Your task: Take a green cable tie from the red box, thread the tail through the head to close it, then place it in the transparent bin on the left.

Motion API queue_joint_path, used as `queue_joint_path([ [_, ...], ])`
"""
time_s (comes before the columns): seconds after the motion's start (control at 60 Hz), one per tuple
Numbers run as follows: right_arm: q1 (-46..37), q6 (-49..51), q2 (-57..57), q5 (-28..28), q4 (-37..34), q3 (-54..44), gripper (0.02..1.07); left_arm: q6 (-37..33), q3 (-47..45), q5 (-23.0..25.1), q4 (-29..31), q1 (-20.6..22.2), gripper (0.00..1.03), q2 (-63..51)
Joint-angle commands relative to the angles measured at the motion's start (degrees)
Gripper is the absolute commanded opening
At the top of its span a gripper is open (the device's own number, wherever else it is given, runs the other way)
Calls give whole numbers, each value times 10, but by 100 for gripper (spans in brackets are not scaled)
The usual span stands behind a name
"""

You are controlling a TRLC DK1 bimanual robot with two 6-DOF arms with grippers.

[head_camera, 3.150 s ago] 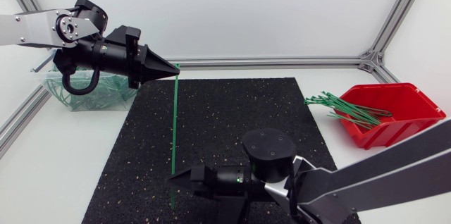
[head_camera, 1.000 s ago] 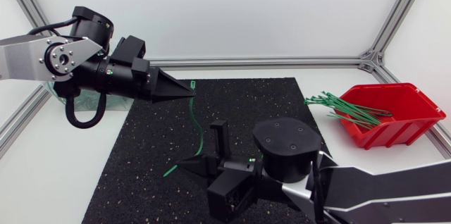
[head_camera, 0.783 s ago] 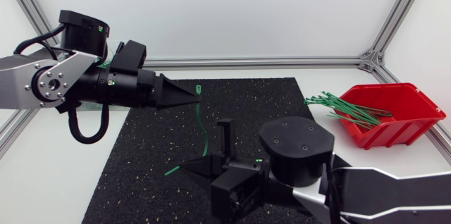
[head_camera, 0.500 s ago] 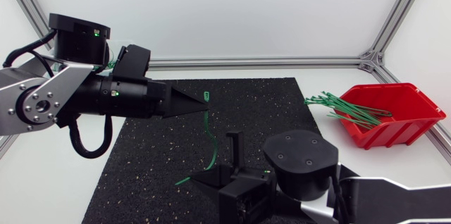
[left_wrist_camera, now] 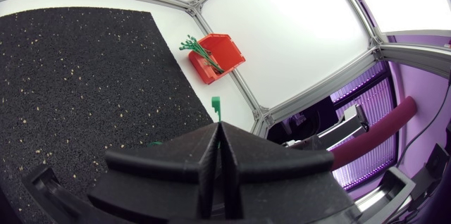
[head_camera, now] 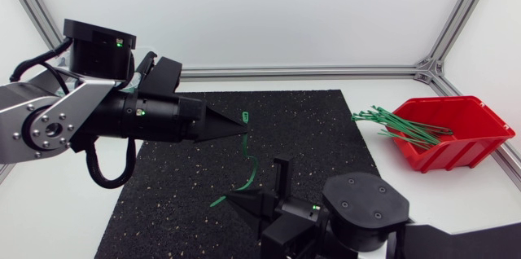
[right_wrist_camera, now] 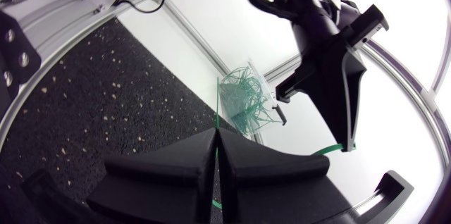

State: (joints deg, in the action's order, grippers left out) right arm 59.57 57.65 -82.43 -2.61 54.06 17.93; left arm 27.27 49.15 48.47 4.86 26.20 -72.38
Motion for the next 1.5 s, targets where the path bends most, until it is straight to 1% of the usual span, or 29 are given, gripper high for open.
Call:
queue_joint_path([
  [0.0,5,50,10,5,-24,-10,7,17,-2,-5,1,7,4,-6],
  [0.05,6,33,18,14,-59,4,7,20,0,-6,1,8,4,-11],
  [0.117,11,-7,25,30,-63,15,7,21,-1,-6,1,9,4,-11],
  [0.183,11,-46,45,31,-70,22,8,24,-3,-6,1,11,4,-7],
  [0.217,10,-71,56,31,-95,32,8,24,-5,-6,1,11,4,-5],
  [0.283,5,-144,94,14,-172,54,7,24,-14,-12,-3,17,4,5],
  [0.433,1,-231,130,-17,-264,85,7,24,-29,-14,-16,25,4,20],
  [0.483,3,-281,157,-20,-331,105,7,24,-34,-14,-25,25,4,25],
  [0.533,4,-309,176,-25,-369,119,7,29,-41,-14,-35,25,4,31],
  [0.583,3,-334,186,-41,-398,134,7,30,-48,-14,-41,25,4,37],
  [0.633,1,-417,208,-72,-477,167,7,38,-65,-16,-60,23,4,53],
  [0.7,1,-453,213,-85,-529,193,7,46,-77,-17,-78,23,4,65],
  [0.733,0,-475,213,-96,-549,205,7,47,-81,-17,-81,23,4,68],
  [0.867,-40,-547,200,-177,-619,251,7,51,-91,-22,-87,24,4,73],
  [0.917,-53,-590,192,-202,-650,273,7,58,-95,-23,-96,26,4,76],
  [0.933,-64,-620,186,-217,-665,284,7,60,-97,-28,-100,25,4,79],
  [1.0,-83,-655,184,-264,-681,298,7,63,-98,-29,-103,25,4,80],
  [1.067,-91,-686,184,-289,-690,308,7,63,-99,-29,-102,26,4,80],
  [1.117,-98,-707,181,-316,-709,322,7,64,-99,-29,-102,26,4,82],
  [1.2,-105,-752,187,-325,-738,339,7,66,-102,-29,-103,27,4,90],
  [1.233,-110,-790,192,-328,-747,344,7,66,-104,-30,-105,27,4,94],
  [1.267,-114,-826,196,-345,-755,347,7,67,-106,-32,-108,27,4,95],
  [1.3,-122,-855,196,-365,-757,350,7,67,-108,-33,-112,27,4,97],
  [1.317,-131,-885,196,-389,-757,351,7,67,-109,-34,-114,27,4,99],
  [1.367,-144,-926,197,-424,-752,352,7,69,-113,-38,-120,27,4,102],
  [1.483,-169,-1002,205,-475,-747,361,7,76,-119,-41,-131,29,4,108],
])
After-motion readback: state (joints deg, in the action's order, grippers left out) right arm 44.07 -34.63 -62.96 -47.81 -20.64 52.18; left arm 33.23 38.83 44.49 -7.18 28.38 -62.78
